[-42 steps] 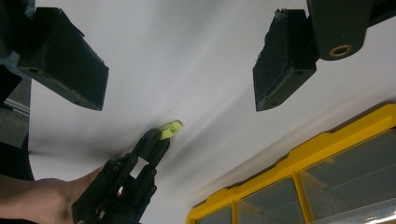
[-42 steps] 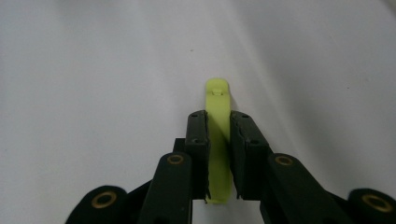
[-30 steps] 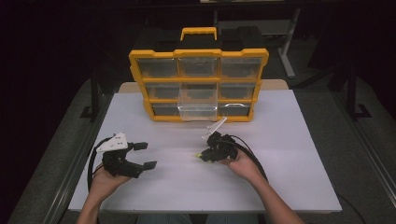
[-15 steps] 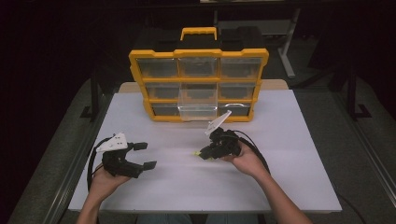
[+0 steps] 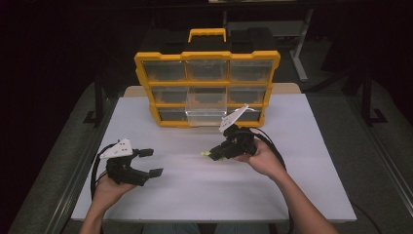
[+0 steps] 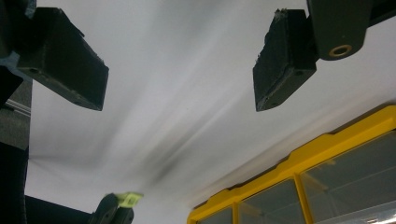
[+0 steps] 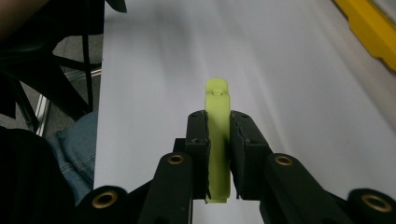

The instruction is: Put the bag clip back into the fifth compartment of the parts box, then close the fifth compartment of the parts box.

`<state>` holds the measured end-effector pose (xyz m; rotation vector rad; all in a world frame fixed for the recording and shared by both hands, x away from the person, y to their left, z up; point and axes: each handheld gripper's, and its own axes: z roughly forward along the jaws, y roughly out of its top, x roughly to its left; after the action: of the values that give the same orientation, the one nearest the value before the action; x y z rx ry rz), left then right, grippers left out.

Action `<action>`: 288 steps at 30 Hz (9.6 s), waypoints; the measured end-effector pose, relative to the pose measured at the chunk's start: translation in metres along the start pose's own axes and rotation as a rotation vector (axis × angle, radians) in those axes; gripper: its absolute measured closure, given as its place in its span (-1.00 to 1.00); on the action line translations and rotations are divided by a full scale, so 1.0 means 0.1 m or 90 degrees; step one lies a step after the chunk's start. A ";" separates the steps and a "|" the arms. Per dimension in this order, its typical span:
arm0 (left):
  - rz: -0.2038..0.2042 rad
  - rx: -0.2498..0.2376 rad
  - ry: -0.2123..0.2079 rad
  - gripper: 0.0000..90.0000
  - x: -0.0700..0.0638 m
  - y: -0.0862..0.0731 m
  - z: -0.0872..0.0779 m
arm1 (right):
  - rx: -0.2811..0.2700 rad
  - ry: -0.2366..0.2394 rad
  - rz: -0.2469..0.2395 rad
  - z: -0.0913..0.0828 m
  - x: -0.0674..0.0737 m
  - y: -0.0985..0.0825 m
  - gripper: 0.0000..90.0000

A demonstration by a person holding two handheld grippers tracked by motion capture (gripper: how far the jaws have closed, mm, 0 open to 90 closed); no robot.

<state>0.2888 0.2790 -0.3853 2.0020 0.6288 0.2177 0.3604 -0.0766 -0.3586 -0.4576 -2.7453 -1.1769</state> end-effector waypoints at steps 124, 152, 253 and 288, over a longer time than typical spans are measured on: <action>-0.012 0.003 0.002 -0.61 0.01 0.00 -0.01 | -0.010 -0.132 -0.057 -0.93 -0.59 1.39 0.71; -0.007 0.015 0.006 -0.61 0.02 -0.02 0.00 | -0.007 -0.125 -0.022 -0.76 -0.69 1.11 0.71; -0.012 0.001 0.000 -0.61 0.05 0.00 -0.01 | -0.103 -0.083 -0.003 -1.14 0.17 0.68 -0.54; -0.013 0.003 -0.004 -0.61 0.05 0.01 0.01 | -0.048 -0.018 -0.004 -0.62 0.26 0.46 -0.09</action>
<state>0.2935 0.2800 -0.3859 1.9992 0.6469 0.1981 0.3502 -0.0860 -0.2783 -0.4783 -2.7350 -1.2894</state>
